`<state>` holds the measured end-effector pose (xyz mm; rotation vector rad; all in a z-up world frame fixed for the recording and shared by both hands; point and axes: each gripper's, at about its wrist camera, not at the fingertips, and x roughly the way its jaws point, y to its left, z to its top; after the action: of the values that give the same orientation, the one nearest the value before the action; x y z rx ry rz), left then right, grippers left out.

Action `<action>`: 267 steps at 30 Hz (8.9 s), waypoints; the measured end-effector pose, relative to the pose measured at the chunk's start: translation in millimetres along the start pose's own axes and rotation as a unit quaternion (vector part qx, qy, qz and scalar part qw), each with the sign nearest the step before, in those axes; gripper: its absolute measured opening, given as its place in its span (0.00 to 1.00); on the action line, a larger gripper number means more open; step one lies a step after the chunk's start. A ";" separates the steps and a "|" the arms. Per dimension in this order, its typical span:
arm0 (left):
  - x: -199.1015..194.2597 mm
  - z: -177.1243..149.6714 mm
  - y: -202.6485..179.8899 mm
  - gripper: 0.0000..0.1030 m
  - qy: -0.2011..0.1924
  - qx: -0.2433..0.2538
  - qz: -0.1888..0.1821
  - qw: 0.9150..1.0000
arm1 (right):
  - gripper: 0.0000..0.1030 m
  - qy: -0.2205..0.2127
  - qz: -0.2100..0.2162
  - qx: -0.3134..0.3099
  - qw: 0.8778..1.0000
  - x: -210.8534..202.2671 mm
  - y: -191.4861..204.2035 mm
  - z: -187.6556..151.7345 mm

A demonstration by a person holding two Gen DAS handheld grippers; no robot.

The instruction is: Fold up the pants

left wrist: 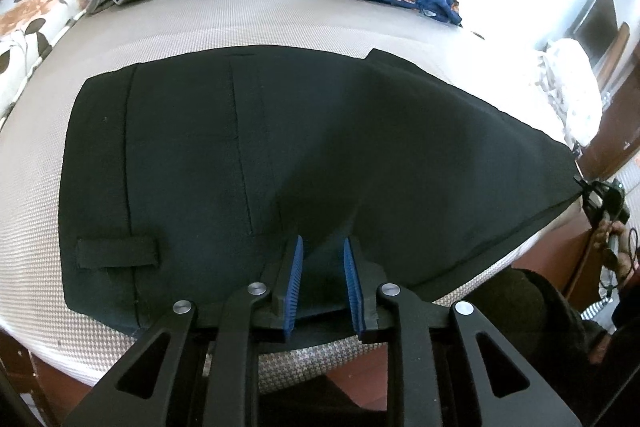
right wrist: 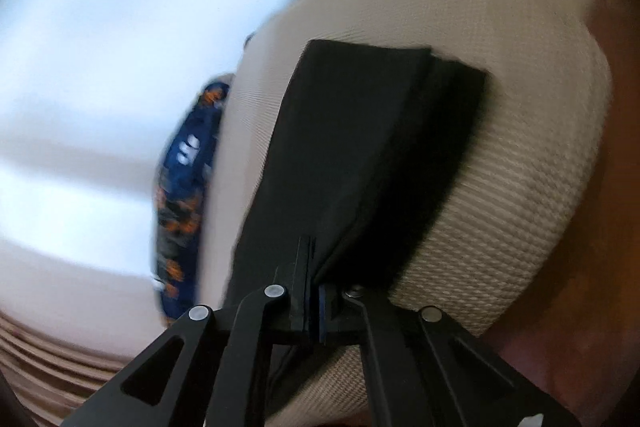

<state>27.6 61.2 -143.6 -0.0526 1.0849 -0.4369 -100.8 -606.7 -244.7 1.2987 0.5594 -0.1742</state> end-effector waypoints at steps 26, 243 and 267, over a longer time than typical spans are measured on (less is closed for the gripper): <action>-91.9 -34.6 128.4 0.43 -0.020 -0.195 0.017 0.980 | 0.05 0.051 0.003 -0.017 0.999 22.6 28.0 -34.3; 4.1 0.0 -8.3 0.88 0.012 0.000 0.108 0.994 | 0.39 -0.090 -0.051 0.010 0.995 -76.1 -22.0 58.0; 4.4 0.0 -6.3 0.88 0.010 -0.005 0.107 0.994 | 0.55 -0.023 -0.035 -0.062 0.997 -13.9 27.7 34.3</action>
<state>27.3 53.8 -145.8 0.0594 1.0992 -0.2407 -90.8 -634.0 -208.8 1.1521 0.5677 -0.2240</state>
